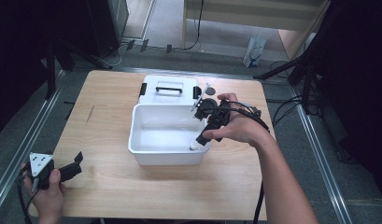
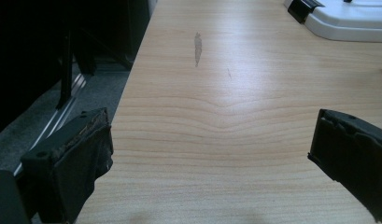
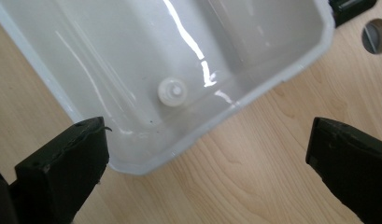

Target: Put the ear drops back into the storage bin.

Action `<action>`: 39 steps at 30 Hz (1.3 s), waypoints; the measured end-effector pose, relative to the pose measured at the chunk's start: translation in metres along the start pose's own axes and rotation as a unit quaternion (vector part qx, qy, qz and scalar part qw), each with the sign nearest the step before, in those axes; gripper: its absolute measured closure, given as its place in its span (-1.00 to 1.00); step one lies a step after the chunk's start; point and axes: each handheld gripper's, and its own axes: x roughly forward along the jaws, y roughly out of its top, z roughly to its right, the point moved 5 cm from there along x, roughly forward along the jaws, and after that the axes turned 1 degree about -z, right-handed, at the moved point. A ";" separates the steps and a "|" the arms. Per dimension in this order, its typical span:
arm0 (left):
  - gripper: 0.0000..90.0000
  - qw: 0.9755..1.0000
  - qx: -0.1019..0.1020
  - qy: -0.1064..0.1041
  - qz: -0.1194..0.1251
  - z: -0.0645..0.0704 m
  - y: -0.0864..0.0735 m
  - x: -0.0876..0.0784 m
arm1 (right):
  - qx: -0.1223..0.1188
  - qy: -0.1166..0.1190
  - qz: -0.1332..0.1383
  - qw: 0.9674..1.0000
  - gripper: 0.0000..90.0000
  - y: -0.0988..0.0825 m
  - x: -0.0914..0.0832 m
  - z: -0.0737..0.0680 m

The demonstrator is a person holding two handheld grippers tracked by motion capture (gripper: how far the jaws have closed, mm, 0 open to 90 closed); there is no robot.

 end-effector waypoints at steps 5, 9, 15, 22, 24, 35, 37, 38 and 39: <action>-1.00 1.000 0.001 0.000 0.000 0.000 0.000 0.000 | 0.017 -0.003 0.004 1.000 -1.00 -0.013 -0.002 0.008; -1.00 1.000 0.003 0.001 -0.001 0.000 0.000 0.000 | 0.025 -0.010 0.002 1.000 -1.00 -0.027 0.001 0.013; -1.00 1.000 0.003 0.001 -0.001 0.000 0.000 0.000 | 0.042 -0.016 0.008 0.999 -1.00 -0.048 0.006 0.021; -1.00 1.000 0.003 0.000 -0.001 0.000 0.000 0.000 | 0.062 -0.029 0.010 0.998 -1.00 -0.069 0.012 0.030; -1.00 1.000 0.003 0.001 -0.002 0.000 0.000 0.000 | 0.074 -0.033 0.007 0.997 -1.00 -0.080 0.016 0.033; -1.00 1.000 0.005 0.001 -0.003 0.000 0.000 0.000 | 0.100 -0.046 -0.003 0.994 -1.00 -0.115 0.029 0.043; -1.00 1.000 0.005 0.001 -0.003 0.001 0.000 0.000 | 0.104 -0.045 -0.003 0.994 -1.00 -0.122 0.032 0.043; -1.00 1.000 0.005 0.001 -0.003 0.001 0.000 0.000 | 0.111 -0.047 -0.006 0.993 -1.00 -0.128 0.035 0.044; -1.00 1.000 0.005 0.001 -0.003 0.001 0.000 0.000 | 0.111 -0.047 -0.006 0.993 -1.00 -0.128 0.035 0.044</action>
